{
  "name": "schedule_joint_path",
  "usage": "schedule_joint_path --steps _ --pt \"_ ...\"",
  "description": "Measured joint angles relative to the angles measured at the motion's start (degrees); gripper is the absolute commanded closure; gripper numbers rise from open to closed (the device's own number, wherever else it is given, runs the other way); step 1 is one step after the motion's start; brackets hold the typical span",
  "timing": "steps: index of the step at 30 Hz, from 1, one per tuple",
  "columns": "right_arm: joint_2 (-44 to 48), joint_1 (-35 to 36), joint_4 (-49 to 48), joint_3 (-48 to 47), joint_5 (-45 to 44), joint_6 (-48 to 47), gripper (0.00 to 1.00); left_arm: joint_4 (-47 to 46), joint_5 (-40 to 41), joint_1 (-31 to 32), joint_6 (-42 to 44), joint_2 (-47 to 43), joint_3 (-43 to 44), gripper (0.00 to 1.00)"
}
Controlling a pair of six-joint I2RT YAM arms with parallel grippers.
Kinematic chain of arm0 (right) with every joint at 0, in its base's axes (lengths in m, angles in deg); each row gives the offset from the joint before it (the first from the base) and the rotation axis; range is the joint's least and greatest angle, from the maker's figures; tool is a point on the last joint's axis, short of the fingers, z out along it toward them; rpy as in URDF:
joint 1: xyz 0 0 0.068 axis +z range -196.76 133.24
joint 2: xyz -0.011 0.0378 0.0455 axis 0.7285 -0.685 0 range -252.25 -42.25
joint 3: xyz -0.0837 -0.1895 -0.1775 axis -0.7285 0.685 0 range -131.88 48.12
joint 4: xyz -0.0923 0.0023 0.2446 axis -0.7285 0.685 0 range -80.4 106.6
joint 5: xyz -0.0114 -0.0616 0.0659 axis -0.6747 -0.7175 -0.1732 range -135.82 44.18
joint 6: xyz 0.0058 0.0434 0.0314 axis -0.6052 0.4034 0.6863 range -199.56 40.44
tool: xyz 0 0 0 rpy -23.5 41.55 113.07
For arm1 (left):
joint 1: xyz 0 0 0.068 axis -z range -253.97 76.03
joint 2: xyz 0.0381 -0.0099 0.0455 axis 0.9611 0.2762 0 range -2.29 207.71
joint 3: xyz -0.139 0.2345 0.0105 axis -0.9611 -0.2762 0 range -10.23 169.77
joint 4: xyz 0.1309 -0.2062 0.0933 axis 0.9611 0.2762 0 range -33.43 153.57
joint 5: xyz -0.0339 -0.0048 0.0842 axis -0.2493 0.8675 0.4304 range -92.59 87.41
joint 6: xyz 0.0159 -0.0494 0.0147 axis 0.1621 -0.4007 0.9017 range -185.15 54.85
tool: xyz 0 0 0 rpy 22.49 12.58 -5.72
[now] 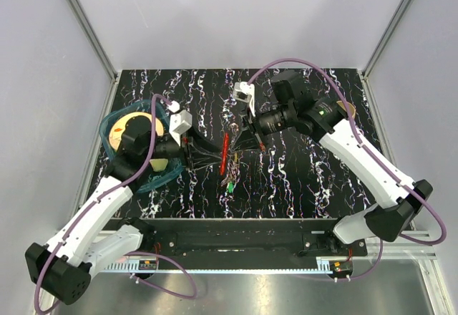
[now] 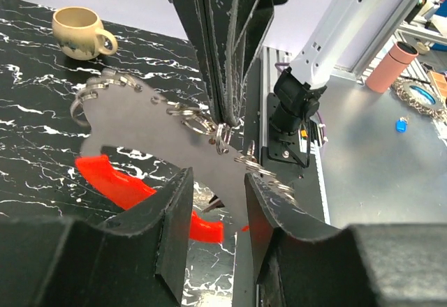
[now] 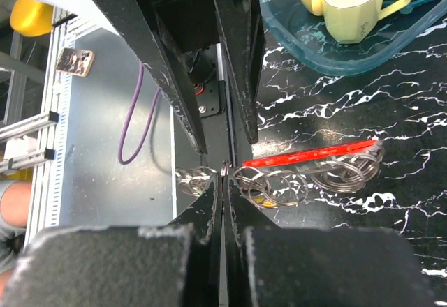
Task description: Remove the keys from the keyring
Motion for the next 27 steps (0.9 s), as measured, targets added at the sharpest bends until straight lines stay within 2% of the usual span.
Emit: schedule_joint_path --steps 11,27 --pt "-1.5 0.0 6.8 -1.2 2.9 -3.3 1.0 5.0 -0.2 0.6 2.7 1.8 2.1 0.62" --pt "-4.0 0.0 7.3 -1.2 4.7 -3.5 1.0 5.3 -5.1 3.3 1.8 5.9 3.5 0.65"
